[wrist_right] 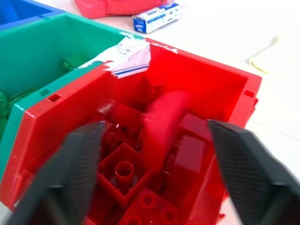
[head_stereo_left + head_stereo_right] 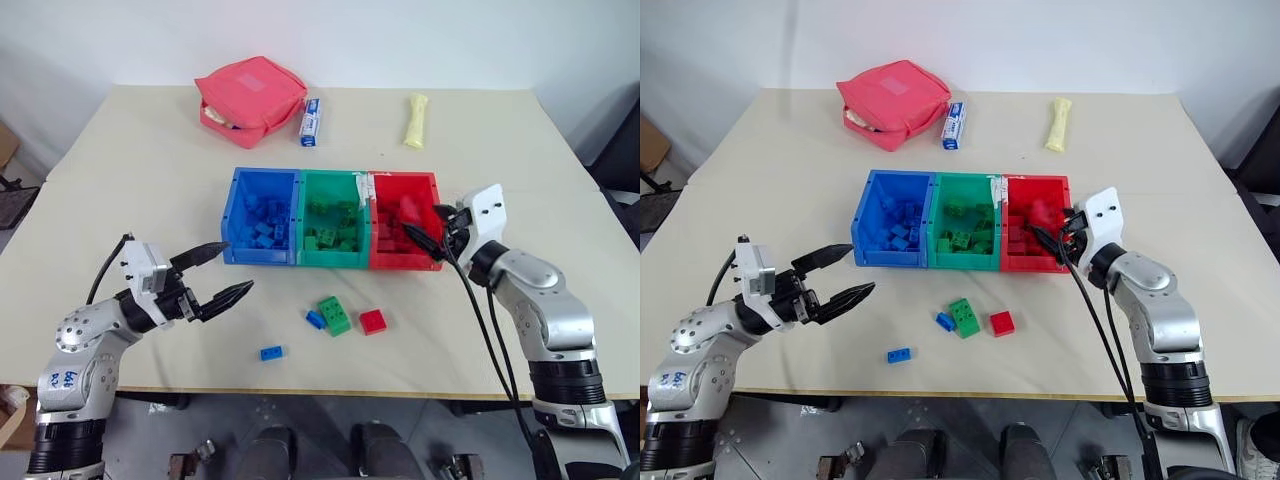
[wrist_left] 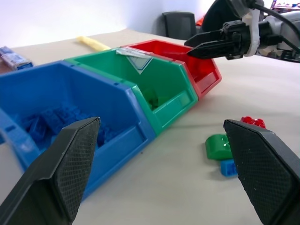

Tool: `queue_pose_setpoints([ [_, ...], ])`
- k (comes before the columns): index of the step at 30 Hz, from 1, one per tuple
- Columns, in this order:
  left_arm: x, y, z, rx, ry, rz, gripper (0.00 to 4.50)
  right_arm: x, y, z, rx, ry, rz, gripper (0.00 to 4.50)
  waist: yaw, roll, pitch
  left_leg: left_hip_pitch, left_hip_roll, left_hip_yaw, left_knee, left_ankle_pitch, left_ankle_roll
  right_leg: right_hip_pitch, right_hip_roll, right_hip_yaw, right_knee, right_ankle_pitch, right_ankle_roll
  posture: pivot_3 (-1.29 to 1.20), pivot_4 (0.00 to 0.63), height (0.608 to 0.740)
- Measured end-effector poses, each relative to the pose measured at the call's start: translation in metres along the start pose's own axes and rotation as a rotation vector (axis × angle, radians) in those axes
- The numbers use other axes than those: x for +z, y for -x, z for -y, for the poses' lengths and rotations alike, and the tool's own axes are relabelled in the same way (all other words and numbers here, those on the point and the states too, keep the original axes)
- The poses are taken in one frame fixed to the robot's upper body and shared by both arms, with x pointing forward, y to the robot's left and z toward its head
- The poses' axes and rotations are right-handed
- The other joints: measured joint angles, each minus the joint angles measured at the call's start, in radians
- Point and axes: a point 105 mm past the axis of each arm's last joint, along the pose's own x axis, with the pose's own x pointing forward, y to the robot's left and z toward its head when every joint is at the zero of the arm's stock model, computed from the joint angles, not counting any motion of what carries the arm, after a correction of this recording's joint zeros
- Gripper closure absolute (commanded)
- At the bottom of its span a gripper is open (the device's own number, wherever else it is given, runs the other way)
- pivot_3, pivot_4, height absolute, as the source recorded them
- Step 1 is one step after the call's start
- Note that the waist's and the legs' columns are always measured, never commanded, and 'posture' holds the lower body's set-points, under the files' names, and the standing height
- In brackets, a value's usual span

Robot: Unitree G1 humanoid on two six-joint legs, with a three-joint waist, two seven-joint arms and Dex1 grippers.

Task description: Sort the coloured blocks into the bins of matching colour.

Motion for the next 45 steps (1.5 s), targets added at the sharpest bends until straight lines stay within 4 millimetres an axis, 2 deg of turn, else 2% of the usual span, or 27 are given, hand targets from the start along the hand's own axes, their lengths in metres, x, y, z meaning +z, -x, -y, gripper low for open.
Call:
queue_pose_setpoints([
  [3, 0.002, 0.003, 0.0, -0.028, -0.04, -0.02, 0.0, -0.006, 0.019, -0.002, 0.048, 0.026, 0.012, 0.05, 0.004, 0.0, 0.0, 0.0, 0.0, 0.0, 0.0, 0.0, 0.0, 0.0, 0.0, 0.0, -0.001, 0.0, 0.0, 0.0, 0.15, 0.74],
  [8, -0.006, 0.002, 0.003, -0.15, -0.101, -0.089, 0.0, -0.01, 0.071, -0.007, 0.199, 0.091, 0.002, 0.05, 0.002, 0.001, 0.001, 0.0, 0.0, 0.0, 0.0, -0.001, 0.001, 0.001, 0.0, 0.0, -0.002, 0.0, 0.0, 0.0, 0.15, 0.74],
  [12, -0.014, -0.006, 0.014, -0.289, -0.139, -0.123, 0.0, -0.017, 0.109, 0.002, 0.26, 0.169, -0.085, 0.05, 0.002, 0.001, 0.001, 0.001, 0.0, 0.0, 0.0, -0.002, 0.004, 0.002, 0.0, 0.0, -0.002, 0.0, 0.0, 0.0, 0.15, 0.74],
  [15, -0.018, -0.014, 0.022, -0.382, -0.165, -0.13, 0.0, -0.034, 0.137, 0.011, 0.293, 0.207, -0.186, 0.05, 0.001, 0.001, 0.001, 0.001, 0.0, 0.001, -0.001, -0.002, 0.004, 0.003, 0.001, 0.0, -0.002, 0.0, 0.0, 0.0, 0.15, 0.74],
  [18, -0.02, -0.019, 0.027, -0.421, -0.169, -0.122, 0.0, -0.046, 0.148, 0.016, 0.313, 0.228, -0.235, 0.05, -0.004, 0.001, 0.001, 0.002, 0.001, 0.003, -0.001, -0.002, 0.005, 0.002, 0.001, 0.002, -0.001, 0.0, 0.0, 0.0, 0.15, 0.74],
  [21, -0.023, -0.019, 0.027, -0.415, -0.153, -0.12, 0.0, -0.045, 0.139, 0.009, 0.375, 0.235, -0.218, 0.05, -0.012, 0.001, 0.001, 0.002, 0.002, 0.003, 0.0, -0.002, 0.004, 0.002, 0.001, 0.001, -0.001, 0.0, 0.0, 0.0, 0.15, 0.74],
  [24, -0.025, -0.016, 0.025, -0.411, -0.141, -0.128, 0.0, -0.034, 0.113, -0.017, 0.52, 0.242, -0.181, 0.05, -0.02, 0.001, 0.001, 0.002, 0.002, 0.002, 0.0, -0.001, 0.003, 0.001, 0.001, 0.001, 0.0, 0.0, 0.0, 0.0, 0.15, 0.74],
  [27, -0.026, -0.01, 0.021, -0.392, -0.141, -0.154, 0.0, -0.031, 0.095, -0.044, 0.667, 0.223, -0.186, 0.05, -0.021, 0.001, 0.001, 0.001, 0.002, 0.001, 0.0, -0.001, 0.002, 0.001, 0.001, 0.001, 0.0, 0.0, 0.0, 0.0, 0.15, 0.74],
  [31, -0.029, 0.003, 0.016, -0.341, -0.135, -0.176, 0.0, -0.033, 0.07, -0.073, 0.817, 0.213, -0.198, 0.05, -0.021, 0.001, 0.001, 0.001, 0.001, 0.001, 0.0, -0.001, 0.001, 0.001, 0.0, 0.001, -0.002, 0.0, 0.0, 0.0, 0.15, 0.74],
  [36, -0.03, 0.01, 0.024, -0.31, -0.122, -0.185, 0.0, -0.05, 0.043, -0.092, 0.921, 0.237, -0.264, 0.05, -0.019, 0.001, 0.001, 0.0, 0.001, 0.001, 0.0, -0.001, 0.001, 0.0, 0.0, 0.0, -0.002, 0.0, 0.0, 0.0, 0.15, 0.74],
  [40, -0.028, 0.018, 0.027, -0.286, -0.118, -0.197, 0.0, -0.062, 0.036, -0.092, 0.944, 0.266, -0.306, 1.29, -0.016, 0.001, 0.001, 0.0, 0.001, 0.001, 0.0, -0.001, 0.001, 0.0, 0.0, 0.0, -0.002, 0.0, 0.0, 0.0, 0.15, 0.74],
  [45, -0.026, 0.02, 0.026, -0.26, -0.116, -0.197, 0.0, -0.062, 0.036, -0.095, 0.96, 0.261, -0.297, 2.91, -0.018, 0.001, 0.001, 0.0, 0.001, 0.001, 0.0, -0.001, 0.001, 0.0, 0.0, 0.0, -0.002, 0.0, 0.0, 0.0, 0.15, 0.74],
])
